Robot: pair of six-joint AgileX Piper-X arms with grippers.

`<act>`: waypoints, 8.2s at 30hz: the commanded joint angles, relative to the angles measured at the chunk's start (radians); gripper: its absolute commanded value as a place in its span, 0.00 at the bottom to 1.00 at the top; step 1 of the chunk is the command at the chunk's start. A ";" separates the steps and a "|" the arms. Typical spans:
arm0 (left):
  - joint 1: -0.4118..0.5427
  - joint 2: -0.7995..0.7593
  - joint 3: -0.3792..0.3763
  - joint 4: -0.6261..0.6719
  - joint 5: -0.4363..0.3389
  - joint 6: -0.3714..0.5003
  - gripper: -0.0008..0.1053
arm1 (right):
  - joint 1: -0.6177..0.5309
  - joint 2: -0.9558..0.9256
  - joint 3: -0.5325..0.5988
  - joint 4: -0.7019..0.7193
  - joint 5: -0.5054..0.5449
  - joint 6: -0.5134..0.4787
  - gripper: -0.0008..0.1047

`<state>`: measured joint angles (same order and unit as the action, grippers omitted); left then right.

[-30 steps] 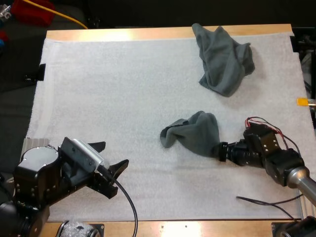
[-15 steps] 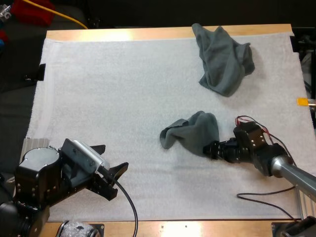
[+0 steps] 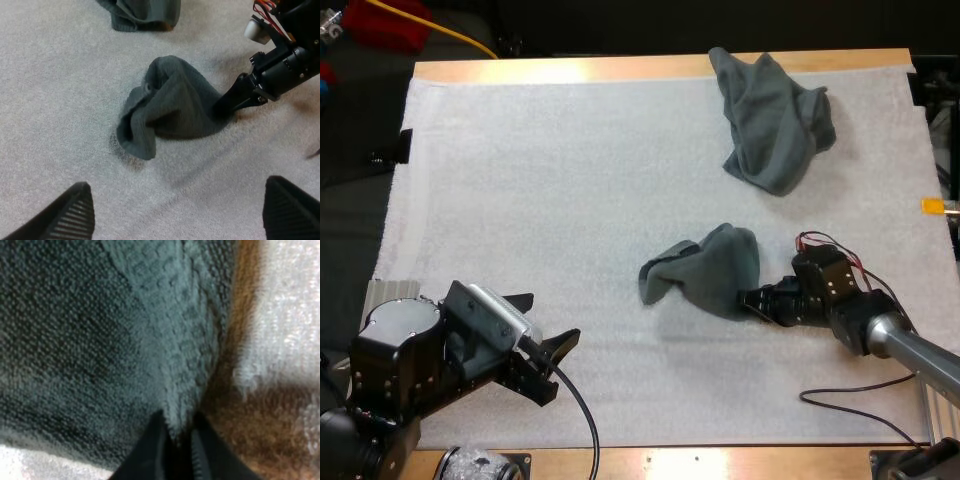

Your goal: Pick towel from pile, fold and stack

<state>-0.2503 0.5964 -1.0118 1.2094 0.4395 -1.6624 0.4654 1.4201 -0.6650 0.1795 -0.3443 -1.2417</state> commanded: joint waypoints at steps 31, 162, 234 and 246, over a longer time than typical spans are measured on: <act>-0.003 0.000 -0.006 -0.004 0.006 -0.004 0.65 | 0.239 -0.062 -0.889 0.671 0.370 -0.431 0.03; -0.003 0.000 0.075 0.252 0.177 -0.008 0.65 | 0.552 0.089 -0.037 -0.146 0.272 0.587 0.67; -0.003 0.212 0.098 0.049 0.177 0.003 0.65 | 0.552 -0.331 -0.141 0.792 0.344 0.117 0.02; -0.003 0.427 0.123 -0.121 0.178 0.003 0.65 | 0.552 -0.331 -0.141 0.792 0.344 0.117 0.02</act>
<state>-0.2503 1.0202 -0.8865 1.1019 0.6130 -1.6643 1.0172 1.0948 -0.8007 0.9535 0.0000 -1.1144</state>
